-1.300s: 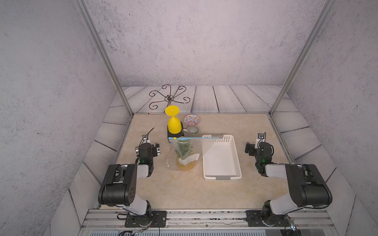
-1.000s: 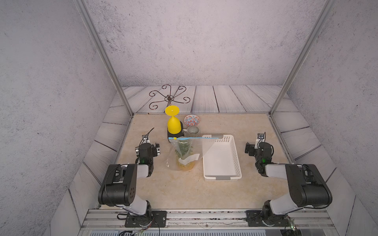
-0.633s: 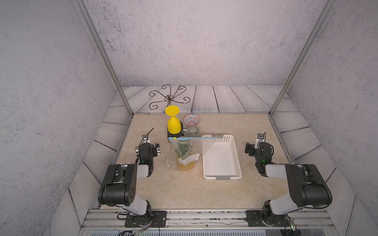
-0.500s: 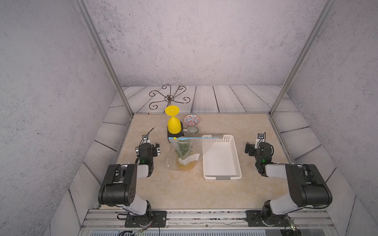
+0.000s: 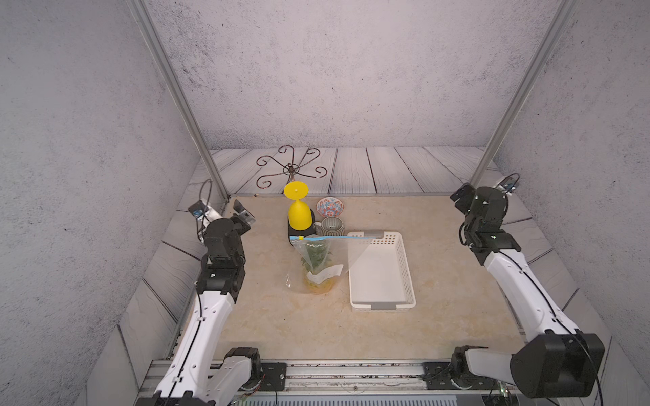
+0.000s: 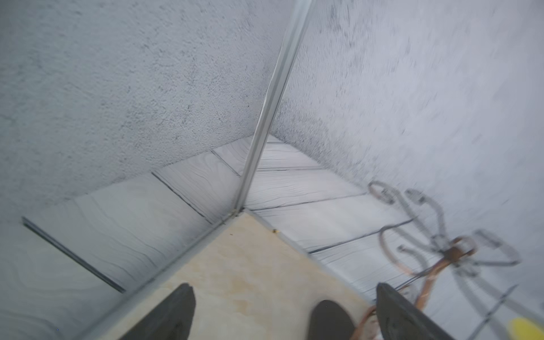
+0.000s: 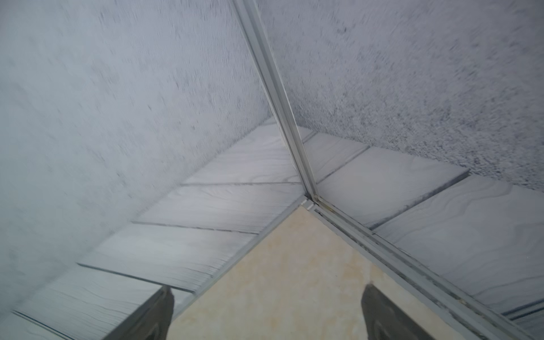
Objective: Open the zip-top bag and take out the pineapple
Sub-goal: Pick up the zipper food storage bag at the center of the board.
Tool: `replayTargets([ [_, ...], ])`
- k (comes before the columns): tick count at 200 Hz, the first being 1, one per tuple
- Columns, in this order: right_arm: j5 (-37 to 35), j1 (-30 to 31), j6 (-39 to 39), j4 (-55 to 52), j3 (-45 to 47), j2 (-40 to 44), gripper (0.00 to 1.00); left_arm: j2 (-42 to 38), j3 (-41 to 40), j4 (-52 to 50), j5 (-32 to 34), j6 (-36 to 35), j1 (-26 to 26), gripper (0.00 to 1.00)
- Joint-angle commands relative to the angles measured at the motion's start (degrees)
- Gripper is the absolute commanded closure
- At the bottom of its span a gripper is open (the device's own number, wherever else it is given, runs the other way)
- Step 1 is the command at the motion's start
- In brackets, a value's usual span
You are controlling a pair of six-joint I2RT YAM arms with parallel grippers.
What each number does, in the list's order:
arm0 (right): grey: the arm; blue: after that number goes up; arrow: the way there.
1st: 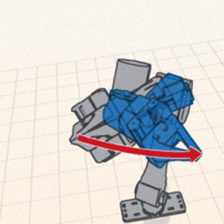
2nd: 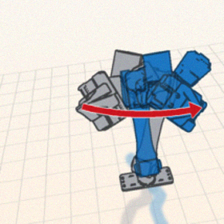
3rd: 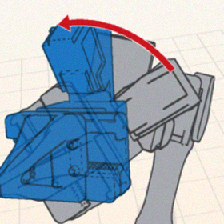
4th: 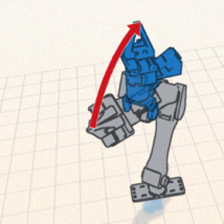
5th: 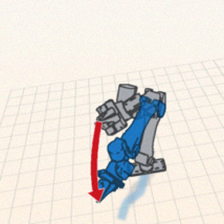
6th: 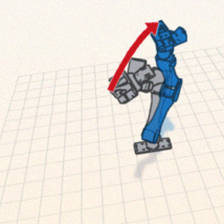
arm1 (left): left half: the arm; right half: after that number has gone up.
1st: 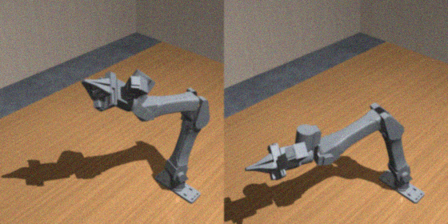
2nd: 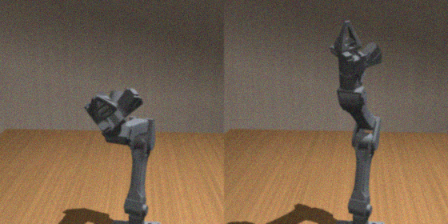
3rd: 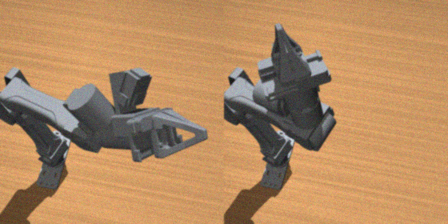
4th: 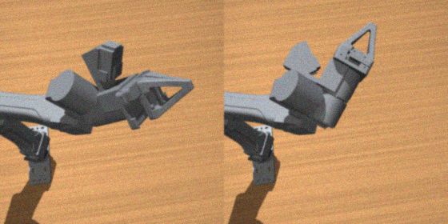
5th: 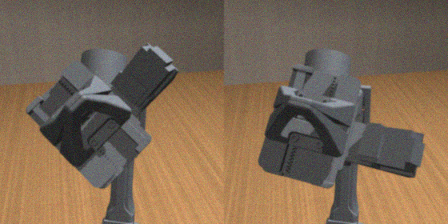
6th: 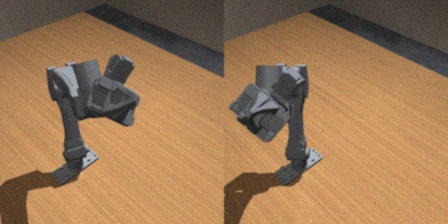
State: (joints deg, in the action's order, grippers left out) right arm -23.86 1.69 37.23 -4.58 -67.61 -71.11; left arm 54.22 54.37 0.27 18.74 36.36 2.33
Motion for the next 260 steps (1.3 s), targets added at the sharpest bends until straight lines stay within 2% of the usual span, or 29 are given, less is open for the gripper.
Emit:
replayTargets([
  [1,9.97,1.22,8.42,-13.01,0.27,1.07,0.03,1.41,4.3,-23.47,-12.53,23.41,-1.21,0.03],
  [8,10.65,3.59,6.92,-15.24,-1.88,1.24,0.09,3.09,8.4,-29.96,-15.65,25.12,-0.8,0.03],
  [19,8.68,9.2,1.47,-19.19,-6.09,1.12,0.12,6.13,16.2,-45.35,-16.21,29.37,1.1,0.06],
  [28,8.23,13.98,-4.68,-20.99,-8.76,1.33,0.14,8.5,23.28,-57.38,-16.85,31.6,2.29,0.25],
  [40,12.17,19.12,-11.31,-20.92,-10.29,2.21,0.18,10.93,31.98,-70.55,-15.33,34.58,4.82,0.49],
  [49,15.89,22.22,-14.55,-20.94,-10.65,2.93,0.19,12.32,38.05,-78.86,-13.3,38.7,7.0,0.58],
  [54,18.1,23.97,-16.63,-21.16,-10.71,3.34,0.2,13.03,41.17,-82.13,-13.93,40.19,7.48,0.6],
  [66,23.41,27.92,-22.02,-21.07,-10.1,4.33,0.23,14.65,47.48,-86.91,-17.82,42.78,7.68,0.57],
  [84,27.25,34.26,-30.18,-18.22,-6.96,6.71,0.24,16.52,52.83,-89.56,-23.82,48.52,8.73,0.51],
  [94,28.91,37.38,-34.19,-15.6,-4.98,7.86,0.24,17.29,54.01,-89.16,-26.16,51.89,10.03,0.5],
  [110,31.6,40.37,-38.72,-13.63,-3.78,8.17,0.24,18.11,54.74,-89.7,-29.06,57.61,12.28,0.41],
  [132,33.14,41.81,-42.86,-17.65,-7.09,5.54,0.24,18.38,51.9,-86.81,-32.24,63.51,15.65,0.34],
  [170,35.86,43.31,-49.87,-23.59,-12.05,1.15,0.25,19.76,47.9,-80.39,-34.0,69.22,17.71,0.33],
  [214,33.51,44.27,-51.16,-26.36,-15.06,-1.13,0.25,24.65,54.32,-80.25,-30.93,70.19,17.71,0.33],
  [238,33.4,44.8,-51.91,-26.27,-15.0,-1.74,0.25,26.7,54.2,-79.17,-32.73,70.12,18.31,0.34],
  [260,32.57,44.8,-51.66,-25.61,-15.49,-2.35,0.25,27.28,53.24,-78.17,-33.51,70.53,19.82,0.39],
])
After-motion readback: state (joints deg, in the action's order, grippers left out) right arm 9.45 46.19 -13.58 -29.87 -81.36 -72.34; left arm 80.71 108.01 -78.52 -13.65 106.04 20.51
